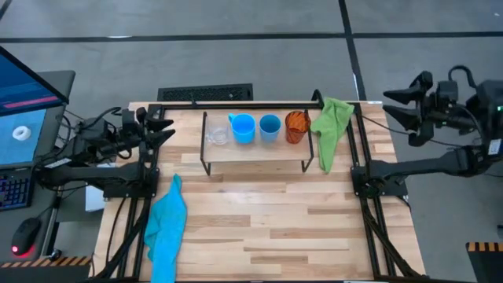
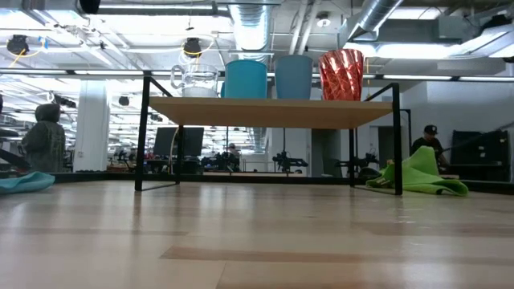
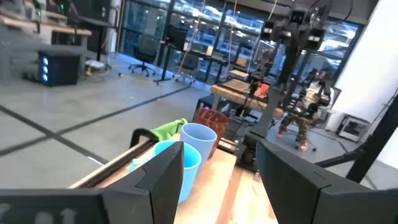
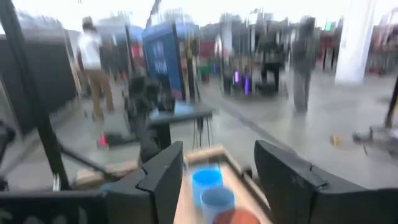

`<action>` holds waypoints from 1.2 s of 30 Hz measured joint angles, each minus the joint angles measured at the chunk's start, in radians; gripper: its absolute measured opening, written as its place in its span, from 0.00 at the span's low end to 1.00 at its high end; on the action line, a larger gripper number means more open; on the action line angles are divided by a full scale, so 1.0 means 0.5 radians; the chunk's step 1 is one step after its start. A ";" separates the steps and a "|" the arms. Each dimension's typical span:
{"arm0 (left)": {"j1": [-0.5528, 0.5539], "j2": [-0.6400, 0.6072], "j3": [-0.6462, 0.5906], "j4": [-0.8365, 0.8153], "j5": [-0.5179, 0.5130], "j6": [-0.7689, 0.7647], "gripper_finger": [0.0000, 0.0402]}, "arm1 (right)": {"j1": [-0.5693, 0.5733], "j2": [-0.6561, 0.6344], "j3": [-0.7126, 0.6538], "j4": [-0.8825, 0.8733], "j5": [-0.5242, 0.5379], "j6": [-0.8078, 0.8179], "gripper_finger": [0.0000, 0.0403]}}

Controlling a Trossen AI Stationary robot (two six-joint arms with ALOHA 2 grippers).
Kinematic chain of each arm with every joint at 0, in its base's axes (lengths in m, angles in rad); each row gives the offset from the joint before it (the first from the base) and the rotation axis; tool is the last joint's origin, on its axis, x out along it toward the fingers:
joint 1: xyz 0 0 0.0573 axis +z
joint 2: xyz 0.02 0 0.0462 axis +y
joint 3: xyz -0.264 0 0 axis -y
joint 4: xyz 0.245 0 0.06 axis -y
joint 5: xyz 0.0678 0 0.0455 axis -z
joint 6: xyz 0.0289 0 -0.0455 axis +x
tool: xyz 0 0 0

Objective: Stack small to large cups/mugs on shelf
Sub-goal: Return to Home Position

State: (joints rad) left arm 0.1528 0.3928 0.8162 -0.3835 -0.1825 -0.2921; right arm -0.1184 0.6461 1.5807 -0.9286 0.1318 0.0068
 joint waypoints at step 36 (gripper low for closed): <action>-0.003 -0.778 -1.304 0.809 0.155 -0.398 0.48 | 0.000 -1.283 -2.221 1.370 -0.165 0.405 0.55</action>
State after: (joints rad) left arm 0.1513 0.0036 0.1642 0.0208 -0.1051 -0.4910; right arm -0.1184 0.0045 0.4703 -0.2434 0.0492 0.2093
